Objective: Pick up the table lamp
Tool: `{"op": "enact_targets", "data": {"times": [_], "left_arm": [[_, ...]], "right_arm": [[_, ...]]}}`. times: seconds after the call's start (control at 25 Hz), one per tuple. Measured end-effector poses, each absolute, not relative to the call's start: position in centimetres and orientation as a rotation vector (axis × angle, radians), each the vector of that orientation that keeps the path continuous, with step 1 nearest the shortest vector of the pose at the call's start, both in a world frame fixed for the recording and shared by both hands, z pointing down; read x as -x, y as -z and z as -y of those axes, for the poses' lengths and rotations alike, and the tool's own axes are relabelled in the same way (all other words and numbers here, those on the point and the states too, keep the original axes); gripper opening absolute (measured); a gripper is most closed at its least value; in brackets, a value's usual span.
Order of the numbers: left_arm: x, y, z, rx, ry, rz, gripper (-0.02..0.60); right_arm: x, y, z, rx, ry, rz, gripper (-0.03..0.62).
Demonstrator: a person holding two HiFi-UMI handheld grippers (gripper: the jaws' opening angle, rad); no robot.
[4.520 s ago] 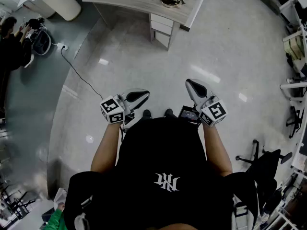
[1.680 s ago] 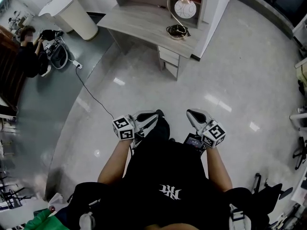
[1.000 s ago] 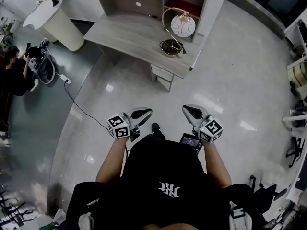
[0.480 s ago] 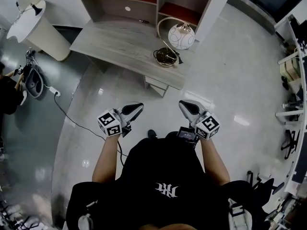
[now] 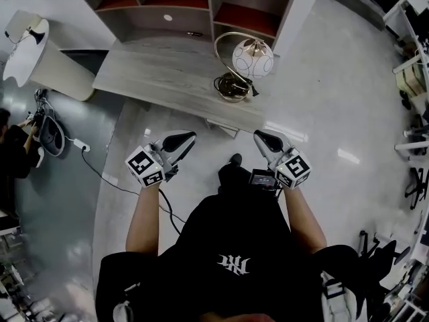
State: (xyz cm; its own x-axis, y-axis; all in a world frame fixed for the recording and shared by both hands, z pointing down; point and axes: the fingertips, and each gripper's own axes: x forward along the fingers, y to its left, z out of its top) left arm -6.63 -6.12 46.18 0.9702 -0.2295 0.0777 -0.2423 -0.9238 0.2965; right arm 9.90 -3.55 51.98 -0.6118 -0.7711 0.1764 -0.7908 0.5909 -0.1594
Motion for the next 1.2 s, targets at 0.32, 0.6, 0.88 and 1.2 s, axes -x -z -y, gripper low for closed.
{"op": "enact_targets", "data": {"times": [0.32,0.6,0.88,1.2], "left_arm": [[3.7,-41.5,15.8,-2.955,-0.158,0.337,0.008],[0.7,-37.9,20.6,-3.089,-0.288,0.204,0.024],[-2.4,-36.6,26.8,-3.121,-0.342,0.105,0.044],[-5.8,-39.0,31.5,-3.100,-0.414,-0.255,0.087]], "right_arm": [[-11.0,-52.3,10.6,-1.406,-0.354,2.730,0.020],[-11.0,-52.4,14.0,-1.427,-0.348,2.723,0.040],[-13.5,-52.7,15.4,-1.521,-0.338,2.664,0.049],[-11.8,-55.2,16.6,-1.774,-0.419,2.486,0.074]]}}
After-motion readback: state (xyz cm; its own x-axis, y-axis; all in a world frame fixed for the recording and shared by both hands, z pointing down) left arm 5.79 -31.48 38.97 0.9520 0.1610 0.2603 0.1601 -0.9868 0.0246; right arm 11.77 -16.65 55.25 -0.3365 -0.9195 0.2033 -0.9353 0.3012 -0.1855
